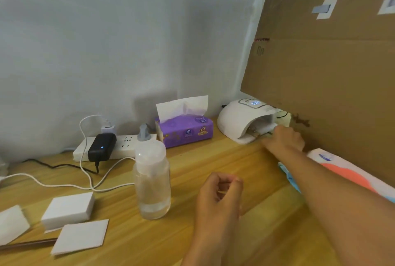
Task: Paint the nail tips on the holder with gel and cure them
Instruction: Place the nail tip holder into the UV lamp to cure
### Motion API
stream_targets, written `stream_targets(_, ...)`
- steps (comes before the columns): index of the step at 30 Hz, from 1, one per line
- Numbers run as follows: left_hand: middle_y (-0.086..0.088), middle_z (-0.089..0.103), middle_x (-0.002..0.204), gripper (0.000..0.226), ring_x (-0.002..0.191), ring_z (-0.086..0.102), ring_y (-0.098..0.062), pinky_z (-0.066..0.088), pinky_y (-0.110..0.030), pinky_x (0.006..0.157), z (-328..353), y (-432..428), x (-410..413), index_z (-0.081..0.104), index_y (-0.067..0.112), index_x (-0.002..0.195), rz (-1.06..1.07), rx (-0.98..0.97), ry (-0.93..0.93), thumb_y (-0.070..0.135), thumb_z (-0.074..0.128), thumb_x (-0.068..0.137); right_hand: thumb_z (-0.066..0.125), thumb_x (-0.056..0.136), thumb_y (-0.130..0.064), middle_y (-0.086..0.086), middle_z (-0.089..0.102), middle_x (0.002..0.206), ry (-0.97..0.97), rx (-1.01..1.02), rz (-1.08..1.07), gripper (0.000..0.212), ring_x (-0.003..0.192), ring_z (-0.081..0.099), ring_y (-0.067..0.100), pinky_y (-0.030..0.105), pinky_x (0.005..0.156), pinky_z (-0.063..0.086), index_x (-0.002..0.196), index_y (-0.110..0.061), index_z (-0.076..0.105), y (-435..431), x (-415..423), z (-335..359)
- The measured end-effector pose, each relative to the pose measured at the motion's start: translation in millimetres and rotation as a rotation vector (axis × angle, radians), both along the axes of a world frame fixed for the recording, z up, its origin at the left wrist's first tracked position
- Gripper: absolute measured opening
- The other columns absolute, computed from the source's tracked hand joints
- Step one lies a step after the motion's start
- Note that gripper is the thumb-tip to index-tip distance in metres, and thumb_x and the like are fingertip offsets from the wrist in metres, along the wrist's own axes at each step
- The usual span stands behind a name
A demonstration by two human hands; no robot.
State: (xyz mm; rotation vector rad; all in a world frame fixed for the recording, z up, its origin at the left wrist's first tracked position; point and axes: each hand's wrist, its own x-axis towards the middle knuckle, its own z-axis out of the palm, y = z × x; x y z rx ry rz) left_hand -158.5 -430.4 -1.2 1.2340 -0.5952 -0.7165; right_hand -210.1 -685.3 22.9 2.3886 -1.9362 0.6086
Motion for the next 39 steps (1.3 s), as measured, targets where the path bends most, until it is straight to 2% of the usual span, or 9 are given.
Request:
stream_targets(4, -0.006, 0.058, 0.070, 0.011, 0.041, 0.046, -0.006, 0.038, -0.019, 0.041, -1, -1, 2, 0.064, 0.006, 0.084, 0.017, -0.002, -0.072, 0.013, 0.065, 0.092, 0.057, 0.094, -0.030, 0.014, 0.062, 0.116, 0.046, 0.008, 0.049, 0.026, 0.105, 0.060, 0.032, 0.030, 0.068, 0.042, 0.112, -0.012, 0.061, -1, 10, -1)
stream_targets(11, -0.006, 0.059, 0.074, 0.012, 0.043, 0.048, -0.006, 0.039, -0.020, 0.041, -1, -3, 5, 0.064, 0.006, 0.084, 0.005, 0.017, -0.021, 0.014, 0.065, 0.091, 0.051, 0.098, -0.028, 0.016, 0.060, 0.121, 0.053, -0.076, 0.028, 0.029, 0.109, 0.059, 0.034, 0.032, 0.072, 0.041, 0.120, -0.010, 0.061, -5, 21, -12)
stream_targets(15, -0.005, 0.060, 0.072, 0.011, 0.043, 0.047, -0.011, 0.039, -0.022, 0.041, -2, -3, 5, 0.064, 0.007, 0.082, 0.013, 0.029, -0.031, 0.013, 0.066, 0.090, 0.049, 0.098, -0.027, 0.016, 0.058, 0.123, 0.037, -0.066, 0.054, 0.030, 0.111, 0.058, 0.035, 0.033, 0.075, 0.043, 0.120, -0.009, 0.060, -8, 21, -14)
stream_targets(23, -0.007, 0.061, 0.076, 0.009, 0.046, 0.048, -0.011, 0.040, -0.023, 0.041, 0, -1, 5, 0.065, 0.005, 0.084, -0.001, 0.029, -0.031, 0.012, 0.065, 0.091, 0.045, 0.099, -0.020, 0.012, 0.059, 0.126, 0.227, -0.107, -0.017, 0.031, 0.115, 0.057, 0.030, 0.033, 0.081, 0.049, 0.126, -0.014, 0.058, -20, 11, -6)
stream_targets(29, -0.004, 0.062, 0.074, 0.008, 0.047, 0.048, -0.011, 0.039, -0.022, 0.041, -1, -2, 5, 0.065, 0.009, 0.081, -0.002, 0.029, -0.055, 0.010, 0.065, 0.089, 0.050, 0.093, -0.046, 0.014, 0.062, 0.110, -0.023, 0.017, 0.118, 0.039, 0.104, 0.058, 0.034, 0.033, 0.074, 0.042, 0.107, -0.012, 0.064, -26, 25, -14)
stream_targets(33, 0.002, 0.061, 0.068, 0.016, 0.053, 0.049, -0.016, 0.039, -0.025, 0.052, -6, -4, 6, 0.064, 0.015, 0.076, -0.010, 0.009, -0.111, 0.008, 0.065, 0.089, 0.053, 0.087, -0.043, -0.002, 0.049, 0.079, -0.076, 0.103, 0.072, 0.028, 0.086, 0.052, 0.025, 0.028, 0.066, 0.034, 0.093, -0.016, 0.057, -28, 36, -13)
stream_targets(34, 0.002, 0.061, 0.069, 0.017, 0.055, 0.049, -0.019, 0.039, -0.027, 0.056, -7, -4, 7, 0.064, 0.017, 0.075, -0.012, 0.009, -0.119, 0.008, 0.066, 0.089, 0.054, 0.088, -0.041, -0.001, 0.049, 0.079, -0.085, 0.091, 0.067, 0.028, 0.086, 0.052, 0.026, 0.027, 0.065, 0.034, 0.096, -0.014, 0.058, -30, 38, -14)
stream_targets(37, -0.002, 0.060, 0.071, 0.017, 0.059, 0.048, -0.021, 0.038, -0.028, 0.058, -8, -4, 8, 0.063, 0.017, 0.076, -0.024, 0.005, -0.116, 0.008, 0.066, 0.090, 0.053, 0.093, -0.035, 0.010, 0.060, 0.103, -0.169, 0.062, 0.049, 0.028, 0.103, 0.058, 0.030, 0.029, 0.074, 0.038, 0.109, -0.013, 0.060, -35, 40, -18)
stream_targets(39, -0.002, 0.059, 0.071, 0.016, 0.059, 0.047, -0.021, 0.036, -0.028, 0.056, -9, -5, 8, 0.063, 0.016, 0.076, -0.030, 0.006, -0.103, 0.007, 0.066, 0.090, 0.051, 0.091, -0.029, 0.010, 0.059, 0.099, -0.237, 0.042, 0.032, 0.021, 0.100, 0.058, 0.031, 0.030, 0.074, 0.039, 0.103, -0.014, 0.059, -35, 41, -18)
